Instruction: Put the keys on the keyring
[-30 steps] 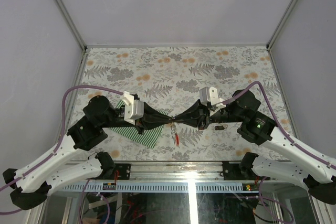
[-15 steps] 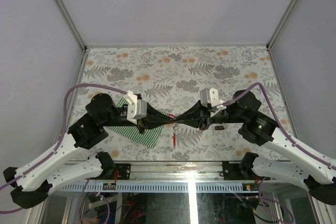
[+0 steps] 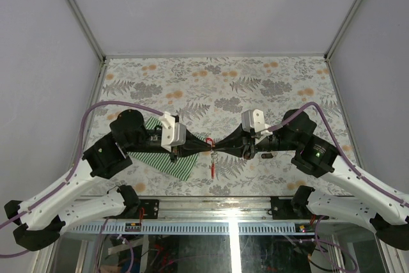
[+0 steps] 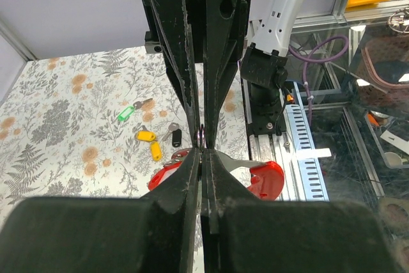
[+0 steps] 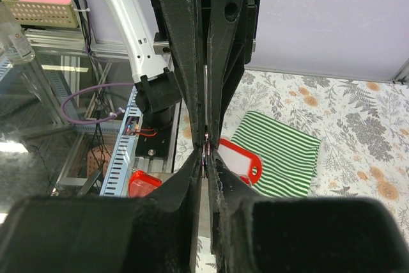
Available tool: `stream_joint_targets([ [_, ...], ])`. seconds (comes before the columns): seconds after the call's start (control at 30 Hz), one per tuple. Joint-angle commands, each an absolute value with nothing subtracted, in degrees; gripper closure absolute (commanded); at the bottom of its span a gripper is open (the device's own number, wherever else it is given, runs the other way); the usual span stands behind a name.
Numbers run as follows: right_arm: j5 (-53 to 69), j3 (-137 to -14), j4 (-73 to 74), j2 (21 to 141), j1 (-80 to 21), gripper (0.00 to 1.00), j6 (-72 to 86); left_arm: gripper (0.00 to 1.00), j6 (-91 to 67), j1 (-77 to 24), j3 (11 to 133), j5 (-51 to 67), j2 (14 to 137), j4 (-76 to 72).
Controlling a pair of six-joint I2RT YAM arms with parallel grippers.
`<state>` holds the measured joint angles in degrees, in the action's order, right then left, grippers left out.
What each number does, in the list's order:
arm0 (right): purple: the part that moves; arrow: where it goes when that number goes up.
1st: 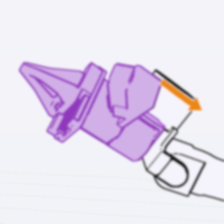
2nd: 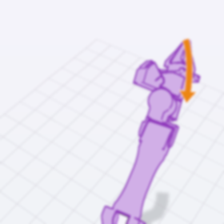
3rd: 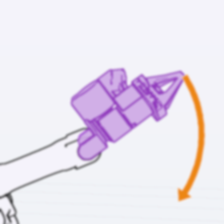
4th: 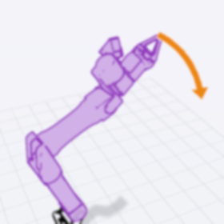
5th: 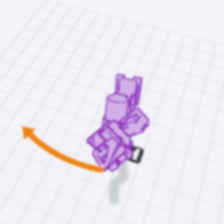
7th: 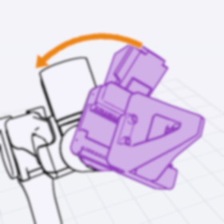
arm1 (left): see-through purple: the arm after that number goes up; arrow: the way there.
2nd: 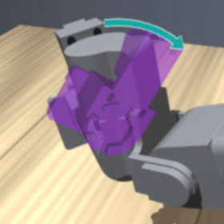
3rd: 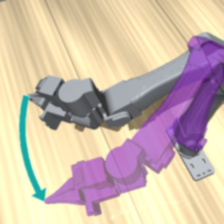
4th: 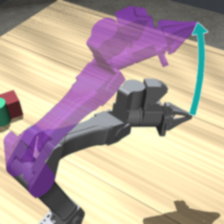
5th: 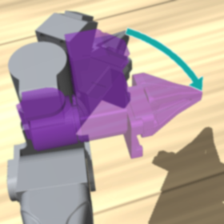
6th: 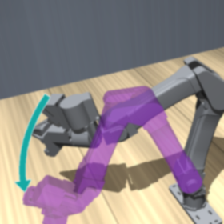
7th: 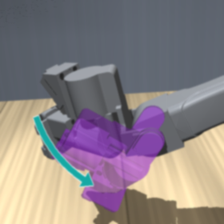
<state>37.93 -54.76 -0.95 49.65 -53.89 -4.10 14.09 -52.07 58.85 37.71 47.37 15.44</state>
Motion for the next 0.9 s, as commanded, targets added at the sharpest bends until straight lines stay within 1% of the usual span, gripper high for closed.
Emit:
stream_joint_targets([
  [0.0,36.8,-58.1,-2.0,48.2,-53.9,0.87,-4.9,1.0,15.6,-52.2,61.0,37.6,47.3,16.2],
  [0.07,36.8,-58.1,-2.2,48.2,-53.9,0.87,-5.0,1.0,15.6,-52.2,61.2,37.6,47.4,16.3],
  [0.17,36.9,-58.1,-2.1,48.3,-53.9,0.84,-5.0,1.0,15.5,-52.3,61.3,37.7,47.7,16.5],
  [0.37,36.8,-57.9,-2.3,48.5,-53.9,0.83,-5.0,1.0,15.3,-52.3,61.4,38.0,47.8,16.5],
  [0.43,36.8,-57.9,-2.3,48.7,-53.9,0.84,-5.0,1.0,15.3,-52.2,61.5,38.2,47.9,16.7],
  [0.57,36.7,-57.9,-1.8,49.1,-53.9,0.89,-5.0,1.0,15.3,-52.2,61.7,38.1,47.8,16.7],
  [0.73,36.0,-58.2,-0.5,49.4,-53.9,0.89,-5.8,1.0,15.5,-52.2,62.2,37.8,47.8,16.6],
  [0.8,35.8,-58.4,-0.2,49.4,-53.9,0.84,-6.1,1.0,15.6,-52.3,62.4,37.7,47.7,16.6],
  [0.87,35.7,-58.4,-0.1,49.5,-53.9,0.8,-6.3,1.0,15.6,-52.3,62.5,37.7,47.8,16.7],
])
